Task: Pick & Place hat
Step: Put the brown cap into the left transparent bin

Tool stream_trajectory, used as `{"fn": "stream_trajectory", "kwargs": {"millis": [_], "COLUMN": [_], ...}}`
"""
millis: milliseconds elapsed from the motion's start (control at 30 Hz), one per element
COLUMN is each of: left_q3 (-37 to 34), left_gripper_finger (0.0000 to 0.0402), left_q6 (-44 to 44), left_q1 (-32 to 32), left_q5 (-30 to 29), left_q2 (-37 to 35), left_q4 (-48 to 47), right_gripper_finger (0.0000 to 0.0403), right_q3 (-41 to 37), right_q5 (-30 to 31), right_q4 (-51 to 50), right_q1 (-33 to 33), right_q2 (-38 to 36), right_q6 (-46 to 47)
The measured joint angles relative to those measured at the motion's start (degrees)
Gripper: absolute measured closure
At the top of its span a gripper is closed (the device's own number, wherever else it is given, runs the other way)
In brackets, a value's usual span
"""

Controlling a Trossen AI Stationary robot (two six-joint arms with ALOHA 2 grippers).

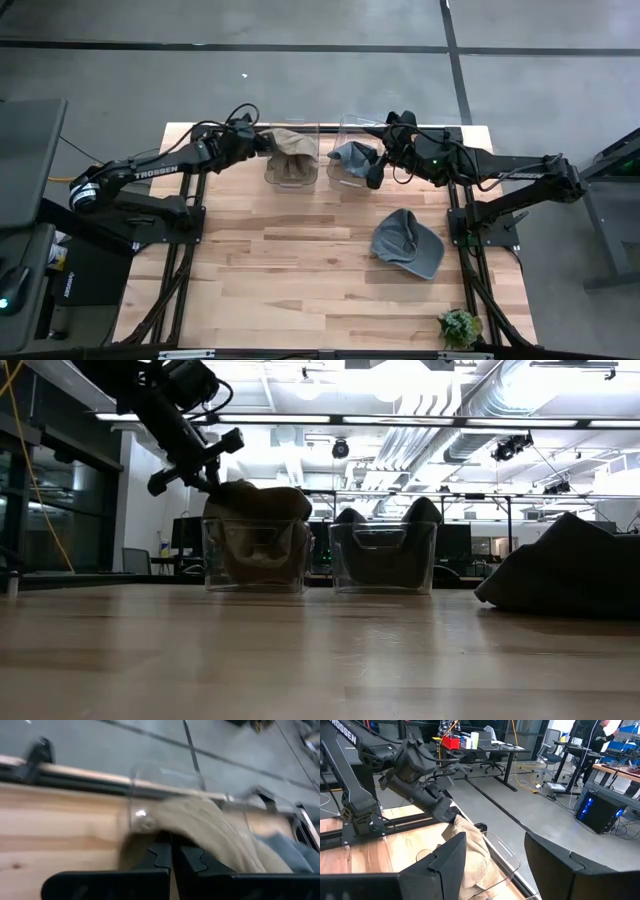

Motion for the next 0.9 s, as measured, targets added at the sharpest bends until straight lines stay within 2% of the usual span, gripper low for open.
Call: {"fn": "stream_trajectory", "kwargs": {"millis": [133, 333, 500, 567, 733, 800, 833, 900], "left_q3": [0.0, -0.02, -0.02, -0.02, -0.02, -0.02, -0.02, -0.02], "left_gripper_finger": [0.0401, 0.0401, 0.0401, 0.0401, 0.0401, 0.0401, 0.0401, 0.0402], "left_q6": [0.37, -0.63, -2.64, -3.77, -4.29, -5.4, -5.53, -5.7], "left_q1": [-0.45, -2.12, -1.94, -1.99, -1.89, -1.78, -1.33, 0.78], "left_q5": [7.11, 12.02, 18.83, 17.56, 1.48, -3.23, -3.9, -0.77], "left_q2": [0.0, -1.56, -3.71, -5.16, -8.95, -9.46, -9.44, -8.86], "left_q4": [-0.09, -0.82, -0.62, -0.55, -0.07, 0.52, 1.04, 2.44], "right_gripper_finger": [0.0206, 0.0206, 0.0206, 0.0206, 0.0206, 0.0206, 0.0206, 0.0206], "right_q3": [0.0, 0.0, 0.0, 0.0, 0.0, 0.0, 0.0, 0.0], "right_q5": [0.0, 0.06, 0.44, 0.52, 1.28, 1.31, 1.33, 1.35], "right_q4": [-0.17, -0.33, -0.42, -0.42, -0.58, -0.66, -0.7, -0.7], "right_q1": [0.0, -0.02, -0.04, -0.04, -0.04, -0.04, -0.04, -0.04], "right_q2": [0.0, 0.0, 0.0, 0.0, 0.0, 0.0, 0.0, 0.0], "right_q6": [0.0, 0.0, -0.04, -0.24, -0.3, -0.31, -0.31, -0.27]}}
